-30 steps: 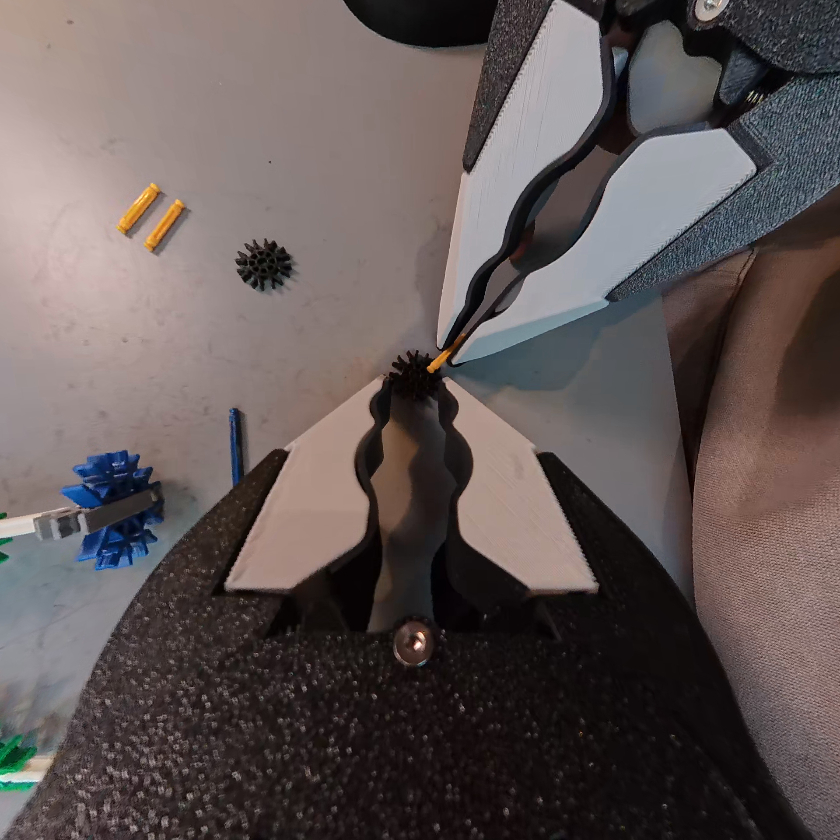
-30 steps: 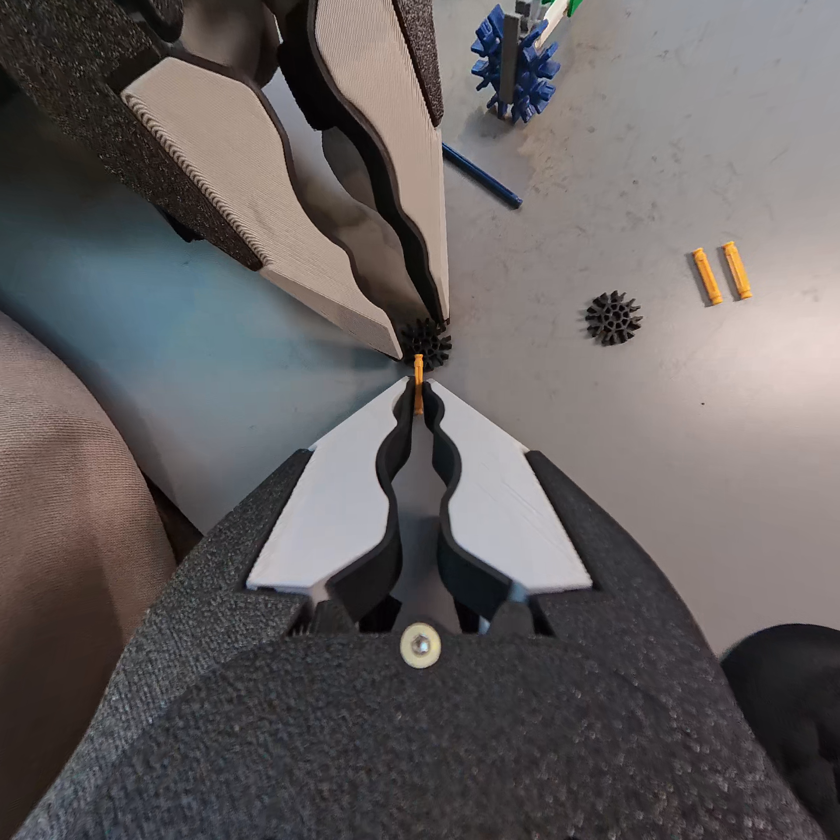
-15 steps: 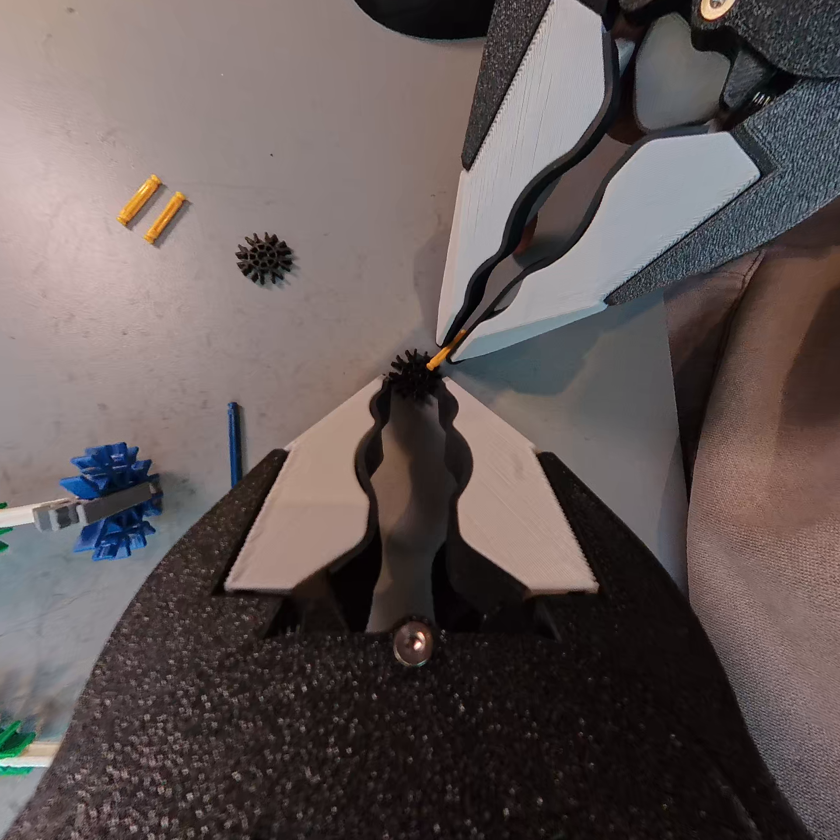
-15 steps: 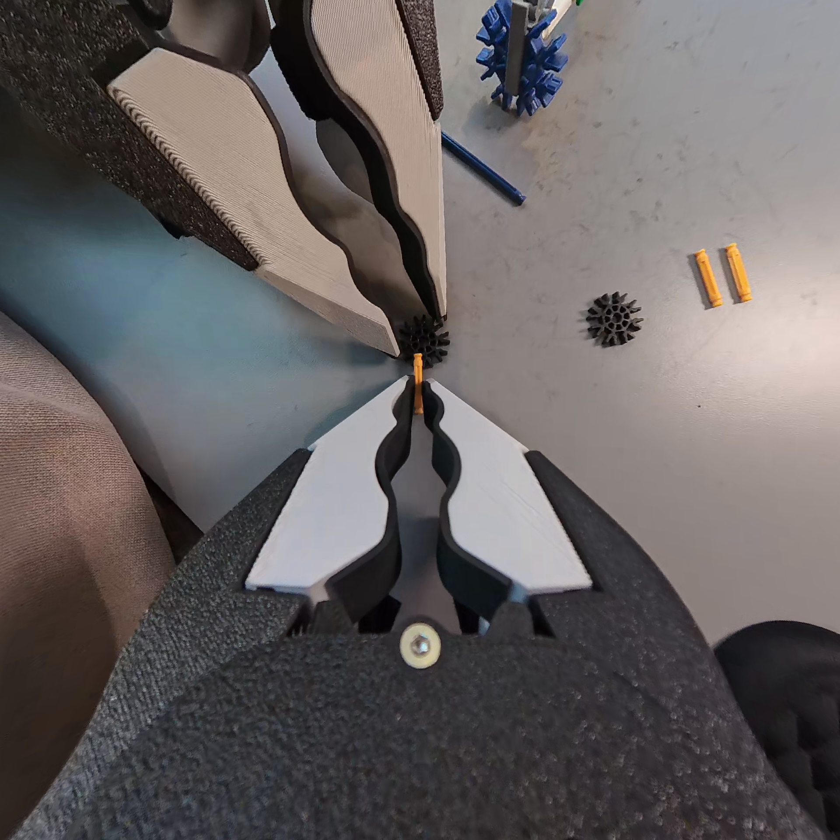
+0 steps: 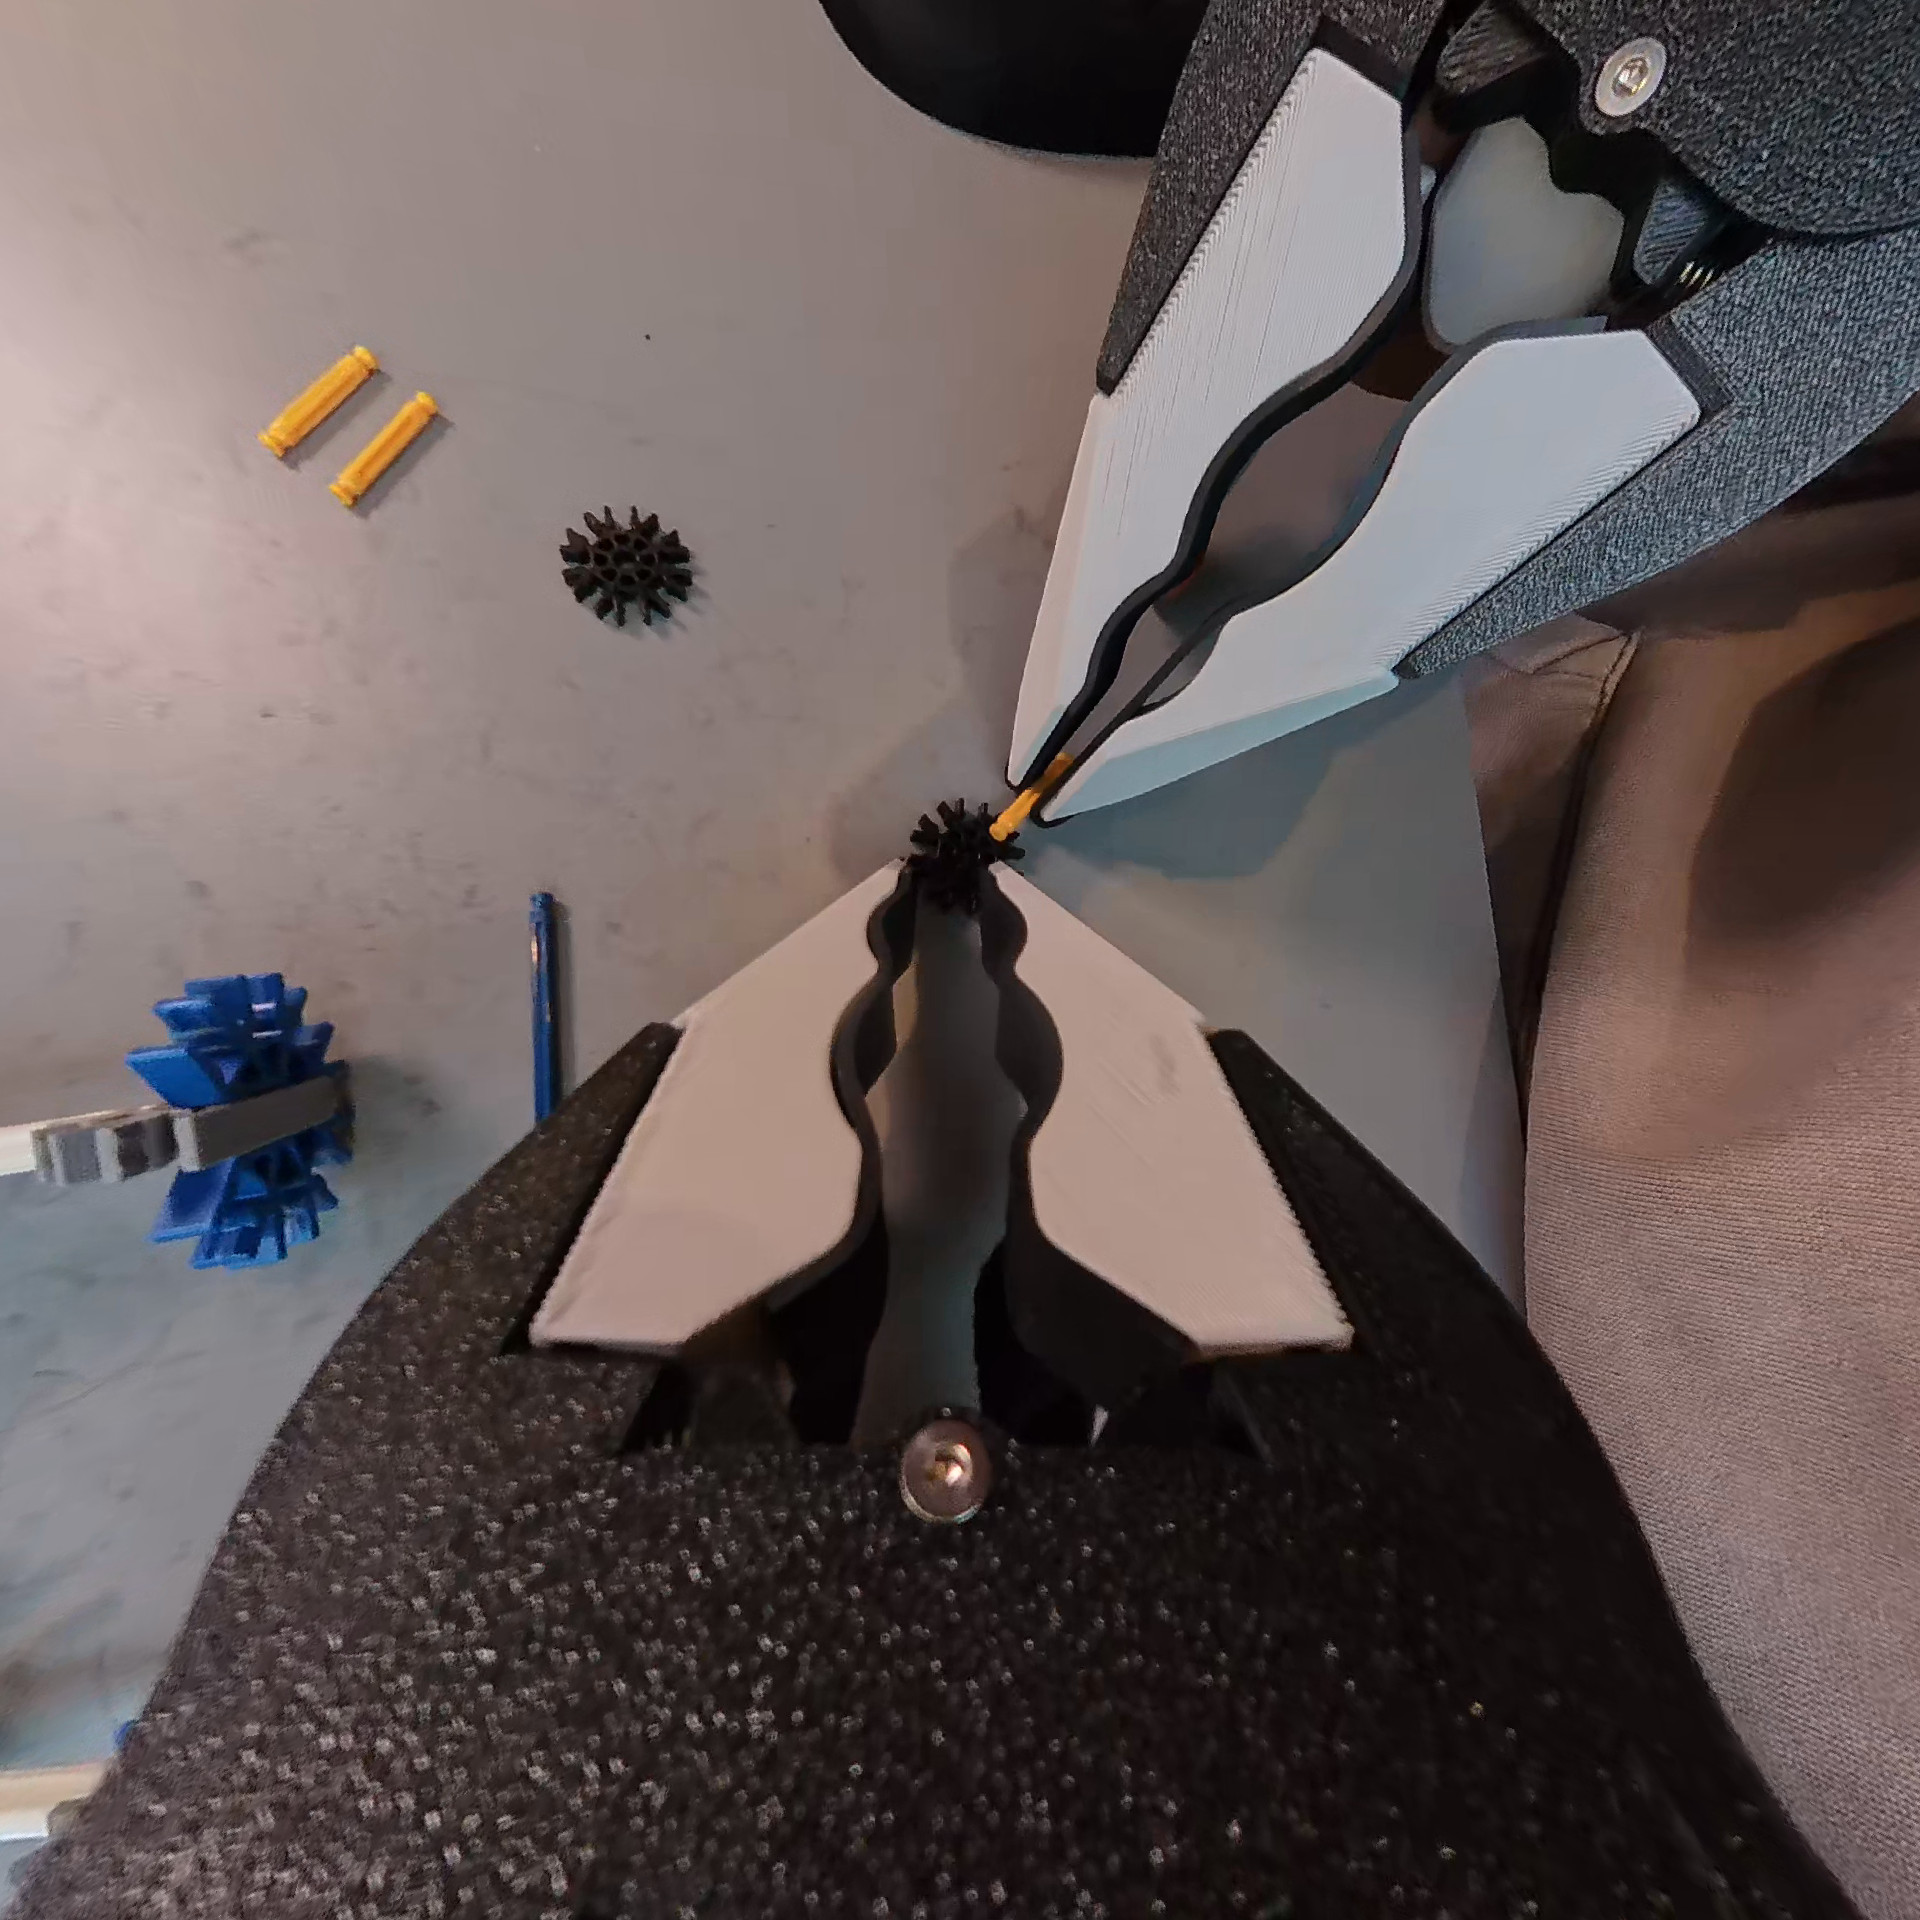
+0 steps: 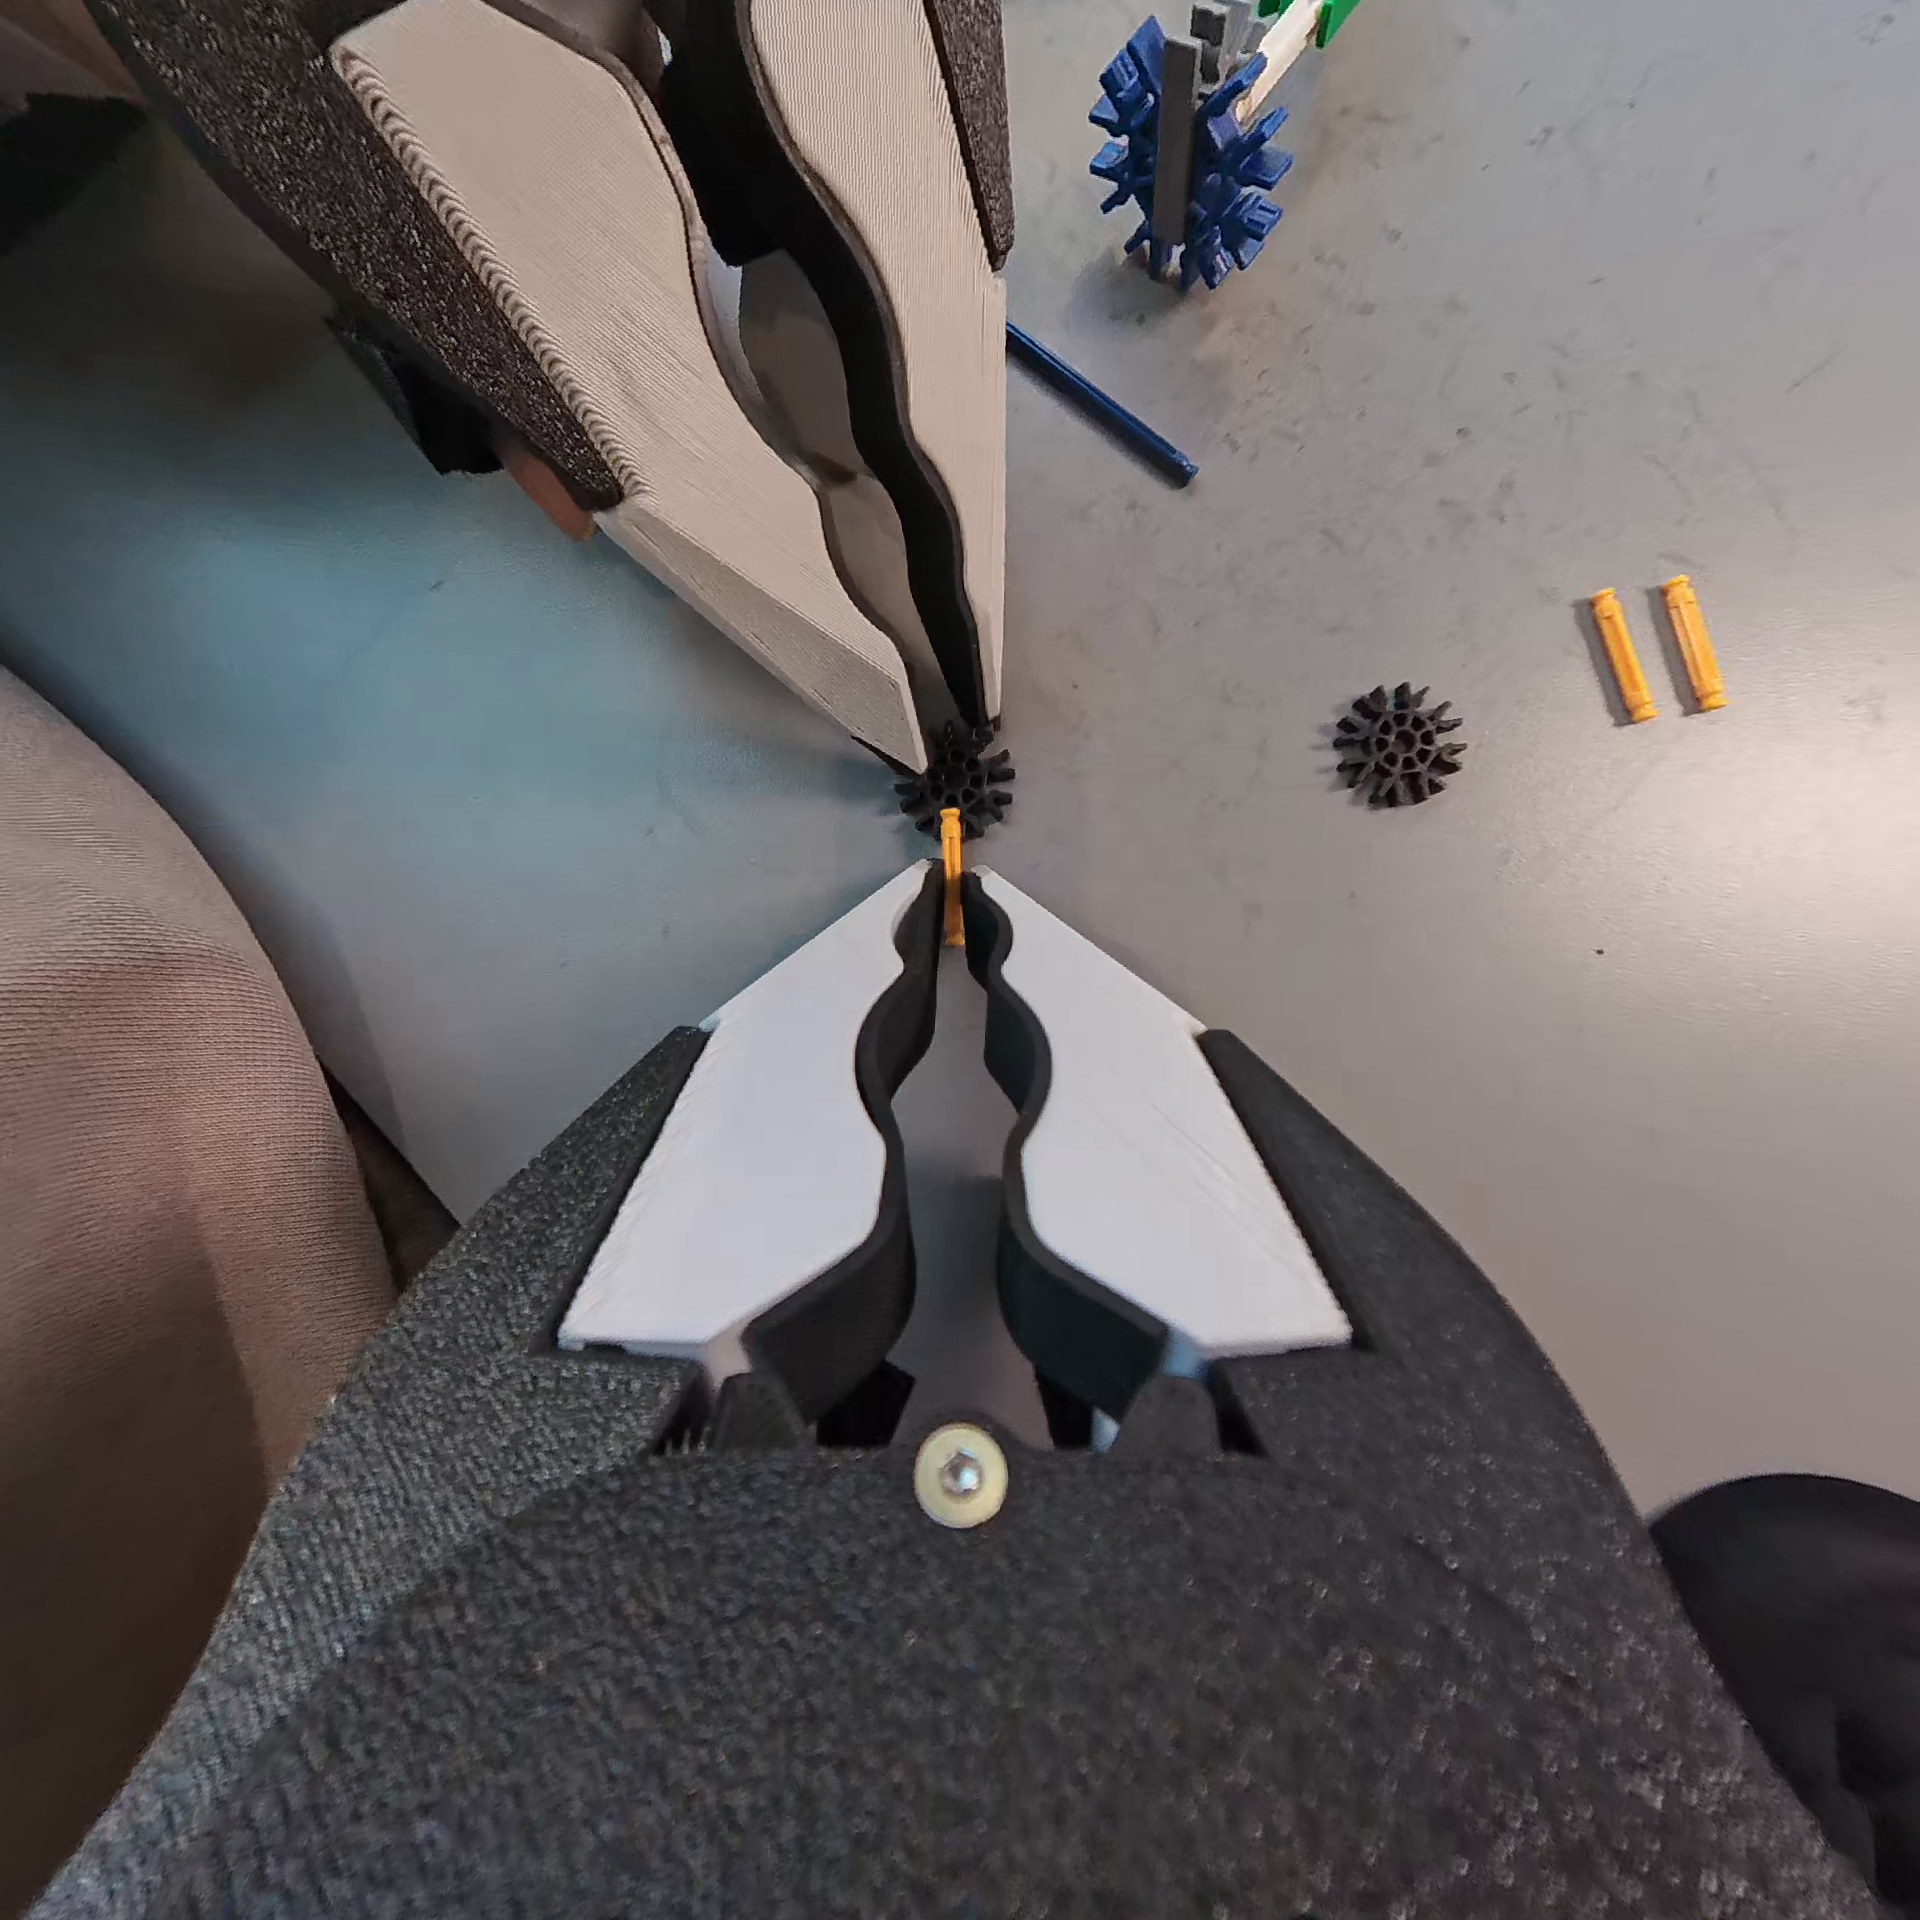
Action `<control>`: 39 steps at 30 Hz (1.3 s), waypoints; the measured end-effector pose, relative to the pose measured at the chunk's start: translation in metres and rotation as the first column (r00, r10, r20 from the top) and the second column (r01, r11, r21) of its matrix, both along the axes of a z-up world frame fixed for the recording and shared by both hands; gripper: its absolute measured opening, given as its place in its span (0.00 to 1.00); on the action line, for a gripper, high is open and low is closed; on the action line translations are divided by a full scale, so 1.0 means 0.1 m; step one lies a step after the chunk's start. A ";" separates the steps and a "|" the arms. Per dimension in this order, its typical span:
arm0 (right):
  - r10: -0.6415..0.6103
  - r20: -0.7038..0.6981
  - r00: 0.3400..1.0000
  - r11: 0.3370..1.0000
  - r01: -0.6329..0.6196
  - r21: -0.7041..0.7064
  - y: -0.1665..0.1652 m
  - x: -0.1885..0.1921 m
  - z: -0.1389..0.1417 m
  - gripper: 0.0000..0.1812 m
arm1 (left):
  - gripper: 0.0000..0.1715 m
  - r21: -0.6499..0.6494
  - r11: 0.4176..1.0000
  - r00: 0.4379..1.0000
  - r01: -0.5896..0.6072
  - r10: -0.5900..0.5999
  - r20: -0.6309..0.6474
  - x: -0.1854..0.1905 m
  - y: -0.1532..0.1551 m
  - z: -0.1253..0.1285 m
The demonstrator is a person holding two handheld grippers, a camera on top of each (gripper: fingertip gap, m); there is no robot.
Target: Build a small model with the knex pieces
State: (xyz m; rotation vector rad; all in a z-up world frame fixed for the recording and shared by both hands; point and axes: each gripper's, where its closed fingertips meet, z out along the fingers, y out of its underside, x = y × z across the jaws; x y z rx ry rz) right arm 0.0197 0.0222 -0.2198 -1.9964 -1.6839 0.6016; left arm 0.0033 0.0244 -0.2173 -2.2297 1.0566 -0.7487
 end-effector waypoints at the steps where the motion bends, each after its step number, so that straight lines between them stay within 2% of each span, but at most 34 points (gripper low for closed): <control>1: 0.003 0.000 1.000 1.000 -0.003 0.005 0.01 0.00 0.00 0.01 | 0.06 -0.002 1.000 1.000 0.004 -0.004 0.001 -0.01 0.00 0.00; 3: 0.011 0.000 1.000 1.000 -0.011 0.010 0.01 0.00 0.00 0.01 | 0.08 0.012 1.000 1.000 0.007 -0.007 0.004 -0.02 0.01 0.02; 8: 0.028 -0.006 1.000 0.999 -0.028 0.028 0.04 0.02 0.00 0.01 | 0.21 0.128 0.989 0.997 0.075 -0.072 -0.029 0.06 0.01 0.05; 10: 0.031 -0.004 1.000 0.999 -0.031 0.038 0.07 0.04 0.00 0.01 | 0.21 0.153 0.984 0.994 0.088 -0.076 -0.081 0.09 0.00 -0.02; 12: 0.029 -0.002 1.000 0.998 -0.029 0.051 0.12 0.08 0.00 0.01 | 0.13 0.171 0.982 0.992 0.082 -0.063 -0.113 0.08 0.02 -0.02; 17: 0.027 -0.005 1.000 0.997 -0.027 0.068 0.26 0.18 0.00 0.01 | 0.12 0.142 0.989 0.991 0.039 -0.019 -0.134 0.08 0.03 -0.02; 19: 0.068 -0.010 0.998 0.993 -0.067 0.094 0.31 0.18 0.01 0.01 | 0.12 0.139 0.990 0.993 0.014 0.003 -0.121 0.07 0.05 -0.01; 22: 0.191 -0.022 0.981 0.970 -0.185 0.158 0.35 0.10 0.02 0.01 | 0.12 0.140 0.989 0.997 -0.055 0.062 -0.044 0.00 0.12 0.08; 24: 0.299 -0.033 0.954 0.937 -0.287 0.202 0.35 0.02 0.04 0.01 | 0.12 0.127 0.983 0.989 -0.130 0.121 0.082 -0.05 0.19 0.25; 26: 0.419 -0.046 0.907 0.888 -0.399 0.230 0.32 -0.07 0.07 0.01 | 0.12 0.113 0.973 0.957 -0.201 0.171 0.233 -0.11 0.27 0.46; 28: 0.521 -0.055 0.852 0.834 -0.494 0.246 0.31 -0.16 0.13 0.01 | 0.12 0.073 0.960 0.892 -0.270 0.221 0.394 -0.21 0.35 0.66; 30: 0.590 -0.063 0.805 0.787 -0.556 0.267 0.38 -0.28 0.22 0.01 | 0.12 0.008 0.948 0.785 -0.318 0.259 0.562 -0.35 0.43 0.88; 31: 0.612 -0.076 0.787 0.772 -0.573 0.277 0.44 -0.36 0.28 0.01 | 0.12 -0.036 0.944 0.712 -0.329 0.273 0.647 -0.42 0.46 0.99; 33: 0.636 -0.157 0.756 0.762 -0.582 0.285 0.54 -0.56 0.47 0.01 | 0.12 -0.132 0.938 0.523 -0.321 0.292 0.800 -0.61 0.51 1.21; 35: 0.631 -0.259 0.731 0.774 -0.569 0.278 0.66 -0.76 0.67 0.01 | 0.12 -0.217 0.931 0.321 -0.295 0.311 0.895 -0.83 0.56 1.37; 36: 0.625 -0.303 0.720 0.780 -0.559 0.280 0.73 -0.85 0.75 0.01 | 0.12 -0.244 0.927 0.251 -0.283 0.317 0.915 -0.92 0.57 1.40; 37: 0.616 -0.336 0.712 0.787 -0.547 0.284 0.80 -0.92 0.81 0.01 | 0.12 -0.262 0.924 0.218 -0.278 0.326 0.920 -0.97 0.58 1.39; 38: 0.604 -0.367 0.708 0.797 -0.528 0.293 0.87 -0.98 0.85 0.01 | 0.12 -0.267 0.921 0.222 -0.284 0.334 0.916 -0.99 0.58 1.36; 39: 0.584 -0.410 0.701 0.812 -0.502 0.298 0.94 -1.02 0.89 0.01 | 0.12 -0.261 0.918 0.249 -0.297 0.339 0.907 -0.98 0.59 1.32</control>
